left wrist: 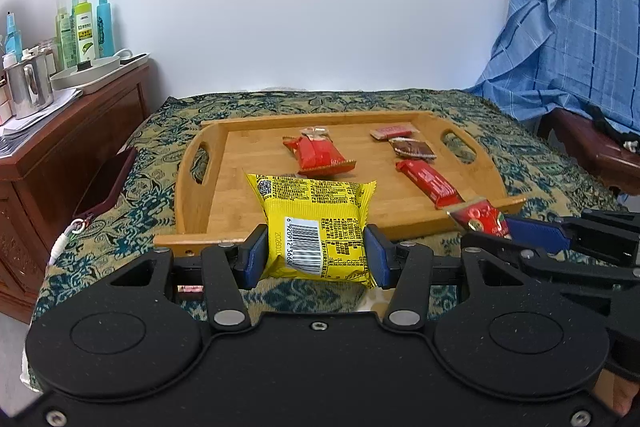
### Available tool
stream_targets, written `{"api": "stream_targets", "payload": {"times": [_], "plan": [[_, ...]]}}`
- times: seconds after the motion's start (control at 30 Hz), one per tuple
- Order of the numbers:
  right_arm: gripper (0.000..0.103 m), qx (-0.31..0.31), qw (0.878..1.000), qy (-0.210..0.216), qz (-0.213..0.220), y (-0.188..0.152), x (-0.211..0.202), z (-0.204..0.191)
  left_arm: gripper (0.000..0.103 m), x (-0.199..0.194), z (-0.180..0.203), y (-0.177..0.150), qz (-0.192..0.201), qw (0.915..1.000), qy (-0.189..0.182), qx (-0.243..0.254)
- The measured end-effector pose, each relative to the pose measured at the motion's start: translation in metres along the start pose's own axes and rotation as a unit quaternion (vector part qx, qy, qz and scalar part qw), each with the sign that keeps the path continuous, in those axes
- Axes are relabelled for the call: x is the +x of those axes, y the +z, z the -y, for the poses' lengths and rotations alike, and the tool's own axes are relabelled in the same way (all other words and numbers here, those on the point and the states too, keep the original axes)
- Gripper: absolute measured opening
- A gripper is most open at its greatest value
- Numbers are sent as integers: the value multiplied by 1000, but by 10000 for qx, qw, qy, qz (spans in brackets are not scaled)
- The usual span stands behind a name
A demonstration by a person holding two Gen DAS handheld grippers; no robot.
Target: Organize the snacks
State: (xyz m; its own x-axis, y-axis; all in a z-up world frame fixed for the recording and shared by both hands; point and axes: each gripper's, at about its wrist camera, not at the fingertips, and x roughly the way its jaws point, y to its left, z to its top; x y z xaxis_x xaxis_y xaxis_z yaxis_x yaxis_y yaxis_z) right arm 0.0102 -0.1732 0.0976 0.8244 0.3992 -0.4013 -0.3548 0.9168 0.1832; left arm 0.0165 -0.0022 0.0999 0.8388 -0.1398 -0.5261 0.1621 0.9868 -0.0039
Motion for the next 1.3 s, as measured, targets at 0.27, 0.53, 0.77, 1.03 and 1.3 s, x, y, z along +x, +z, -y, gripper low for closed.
{"api": "stream_targets", "payload": {"times": [0.27,0.53,0.77,1.03,1.3], "plan": [[32,195,9996,-166,99,19,17,8,48,11,-4,15,85,10000,18,-48],[32,250,9993,-225,134,31,32,10,48,27,-6,28,128,9999,58,-56],[33,482,9982,-316,136,40,51,15,48,43,-13,37,111,9998,132,-101],[33,554,9976,-408,89,47,72,19,48,62,-19,46,65,9997,190,-123],[33,596,9971,-464,-66,49,93,28,48,82,-37,56,-6,9992,316,-258]]}}
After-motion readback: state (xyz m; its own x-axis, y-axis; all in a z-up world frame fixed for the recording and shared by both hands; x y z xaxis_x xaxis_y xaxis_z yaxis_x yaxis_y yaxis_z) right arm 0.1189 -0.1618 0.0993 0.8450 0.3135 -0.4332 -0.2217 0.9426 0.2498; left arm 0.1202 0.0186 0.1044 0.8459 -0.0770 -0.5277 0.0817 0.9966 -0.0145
